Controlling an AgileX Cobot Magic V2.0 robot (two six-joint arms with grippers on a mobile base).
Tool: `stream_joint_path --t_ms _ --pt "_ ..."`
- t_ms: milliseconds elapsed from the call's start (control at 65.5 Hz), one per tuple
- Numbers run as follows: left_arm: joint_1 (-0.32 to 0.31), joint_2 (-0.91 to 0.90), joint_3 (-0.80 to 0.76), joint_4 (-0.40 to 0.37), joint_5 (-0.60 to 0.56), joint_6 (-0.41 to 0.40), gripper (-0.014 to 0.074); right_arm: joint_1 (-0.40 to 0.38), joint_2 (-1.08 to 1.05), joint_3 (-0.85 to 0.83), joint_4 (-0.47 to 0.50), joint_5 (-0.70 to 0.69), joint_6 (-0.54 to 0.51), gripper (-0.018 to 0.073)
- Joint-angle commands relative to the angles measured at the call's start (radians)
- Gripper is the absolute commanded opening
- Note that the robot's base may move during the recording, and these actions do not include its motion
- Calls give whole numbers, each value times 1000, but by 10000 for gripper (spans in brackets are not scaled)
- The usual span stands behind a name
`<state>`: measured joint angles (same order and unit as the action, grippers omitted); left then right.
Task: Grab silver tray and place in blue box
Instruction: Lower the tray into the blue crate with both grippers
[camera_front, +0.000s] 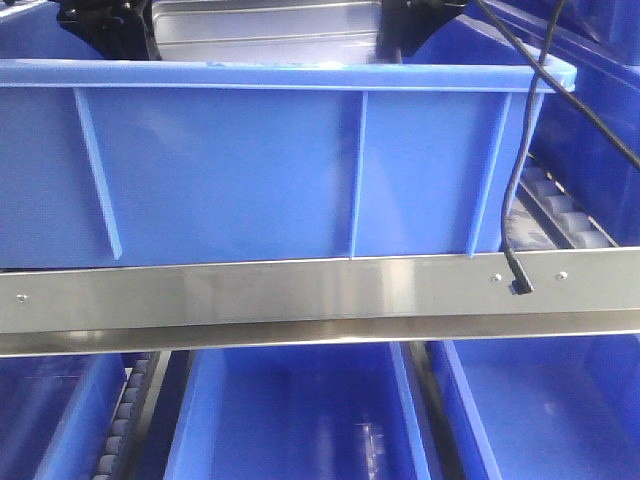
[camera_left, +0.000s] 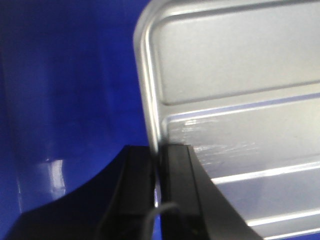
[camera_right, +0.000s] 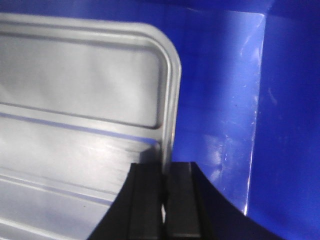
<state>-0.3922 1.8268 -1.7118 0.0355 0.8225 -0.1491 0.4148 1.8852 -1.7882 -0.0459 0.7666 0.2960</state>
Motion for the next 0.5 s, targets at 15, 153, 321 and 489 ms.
stream_joint_path --t_ms 15,153,321,489 --pt "-39 -53 -43 -181 -147 5 -6 42 -56 -43 156 -165 -24 57" --pt "-39 -53 -43 -181 -147 5 -6 42 -56 -43 156 -159 -24 57" --pt "-39 -53 -43 -181 -151 5 95 42 -56 -43 156 -157 -24 57" --pt "-38 -53 -43 -177 -155 -39 323 42 -56 -43 150 -148 -24 68"
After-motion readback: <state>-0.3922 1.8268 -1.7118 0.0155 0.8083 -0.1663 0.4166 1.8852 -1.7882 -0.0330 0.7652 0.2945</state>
